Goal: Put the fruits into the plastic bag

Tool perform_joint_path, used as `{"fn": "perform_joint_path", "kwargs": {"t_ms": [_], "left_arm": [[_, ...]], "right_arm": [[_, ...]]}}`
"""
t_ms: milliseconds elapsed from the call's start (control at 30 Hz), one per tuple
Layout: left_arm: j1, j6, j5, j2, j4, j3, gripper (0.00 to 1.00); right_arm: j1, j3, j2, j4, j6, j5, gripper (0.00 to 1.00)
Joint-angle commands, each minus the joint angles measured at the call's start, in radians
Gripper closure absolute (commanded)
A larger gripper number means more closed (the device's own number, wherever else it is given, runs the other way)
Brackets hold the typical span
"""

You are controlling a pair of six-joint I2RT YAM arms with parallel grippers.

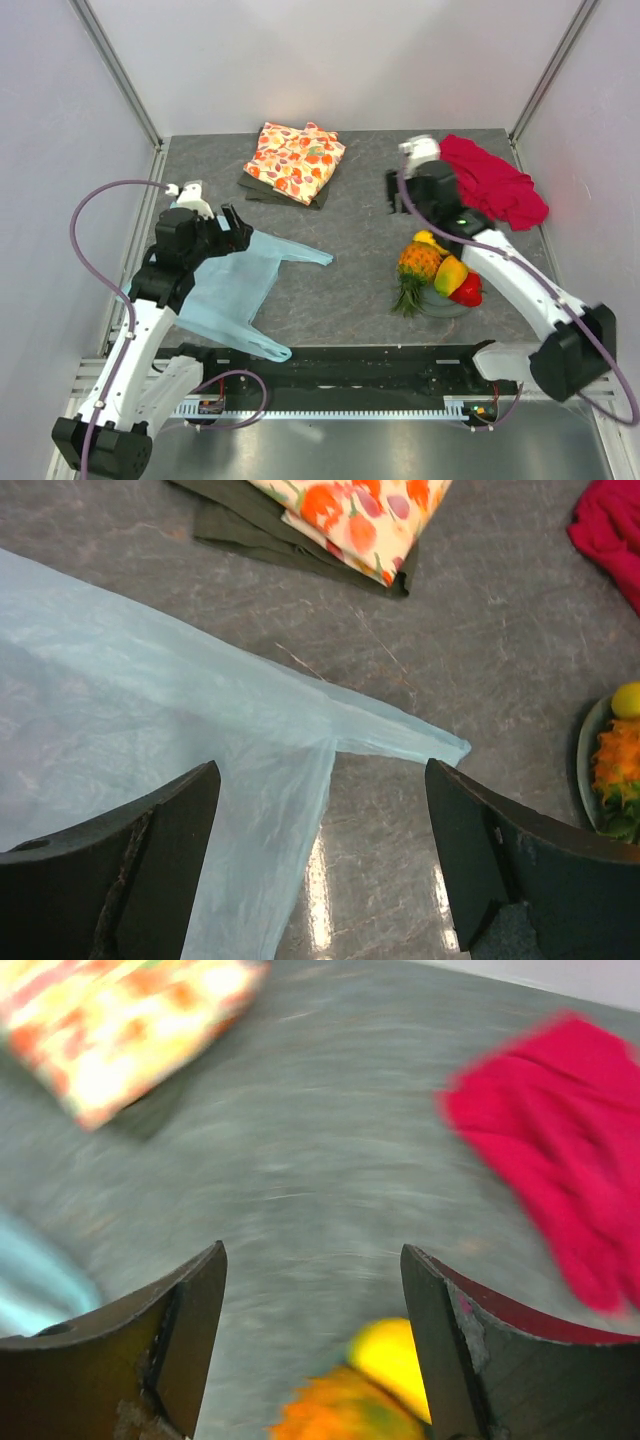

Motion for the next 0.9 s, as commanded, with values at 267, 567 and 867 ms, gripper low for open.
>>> {"fn": "perform_joint_path", "kwargs": {"t_ms": [267, 567, 867], "left_arm": [[-0.056, -0.166, -0.028, -0.093, 0.047, -0.129, 0.09], [-0.056, -0.160, -0.023, -0.088, -0.001, -0.147, 0.07], [-0.056, -0.158, -0.022, -0.080, 0.012, -0.153, 0.07]], "right_arm": [[0.496, 0.191, 0.405, -0.175, -0.219, -0.045, 0.25], [0.510, 0.223, 0.561, -0.166, -0.280, -0.090, 0.25], [0.508, 0.301, 0.692, -0.167, -0.292, -0.070, 0.27]]}}
